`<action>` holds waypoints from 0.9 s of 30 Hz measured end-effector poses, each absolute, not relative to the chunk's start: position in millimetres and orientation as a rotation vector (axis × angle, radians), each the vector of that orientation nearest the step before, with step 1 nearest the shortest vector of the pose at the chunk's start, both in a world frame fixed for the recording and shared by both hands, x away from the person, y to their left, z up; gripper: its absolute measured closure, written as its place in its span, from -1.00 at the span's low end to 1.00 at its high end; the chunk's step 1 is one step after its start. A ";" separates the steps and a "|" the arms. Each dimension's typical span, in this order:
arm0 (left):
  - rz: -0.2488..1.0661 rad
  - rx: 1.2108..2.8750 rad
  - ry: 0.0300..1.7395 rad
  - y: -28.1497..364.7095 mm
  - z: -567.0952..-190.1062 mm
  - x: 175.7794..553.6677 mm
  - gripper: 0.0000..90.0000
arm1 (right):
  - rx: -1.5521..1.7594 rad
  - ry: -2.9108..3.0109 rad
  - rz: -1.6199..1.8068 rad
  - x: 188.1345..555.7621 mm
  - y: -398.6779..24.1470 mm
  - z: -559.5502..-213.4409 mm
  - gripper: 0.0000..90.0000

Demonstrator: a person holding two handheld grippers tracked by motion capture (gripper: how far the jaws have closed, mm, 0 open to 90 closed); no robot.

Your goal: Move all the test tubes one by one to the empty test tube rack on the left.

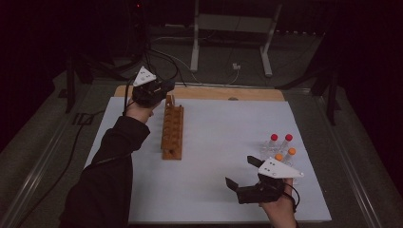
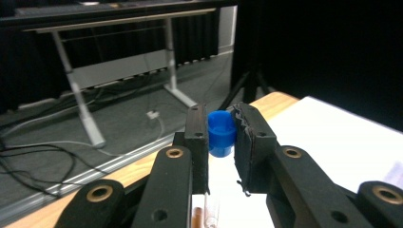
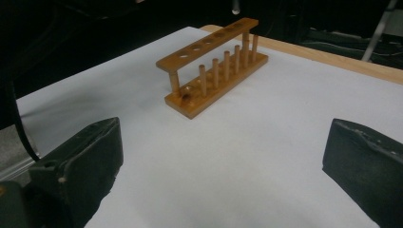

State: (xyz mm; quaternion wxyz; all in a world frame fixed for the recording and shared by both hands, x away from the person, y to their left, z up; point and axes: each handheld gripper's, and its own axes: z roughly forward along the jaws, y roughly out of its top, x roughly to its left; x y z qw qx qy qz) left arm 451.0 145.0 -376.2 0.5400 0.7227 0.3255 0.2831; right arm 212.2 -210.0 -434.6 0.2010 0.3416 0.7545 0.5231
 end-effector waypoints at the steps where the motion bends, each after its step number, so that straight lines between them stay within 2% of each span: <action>1: 0.670 1.719 0.788 144.8 -378.1 454.7 0.73 | 0.954 2.108 1.463 212.1 -209.9 -434.5 -1.00; 12: 0.734 1.724 0.890 148.5 -411.2 483.0 0.73 | 0.951 2.104 1.477 212.0 -212.3 -433.6 -1.00; 27: 0.673 1.738 0.958 148.2 -454.6 488.2 0.72 | 0.957 2.114 1.481 212.6 -213.1 -433.9 -1.00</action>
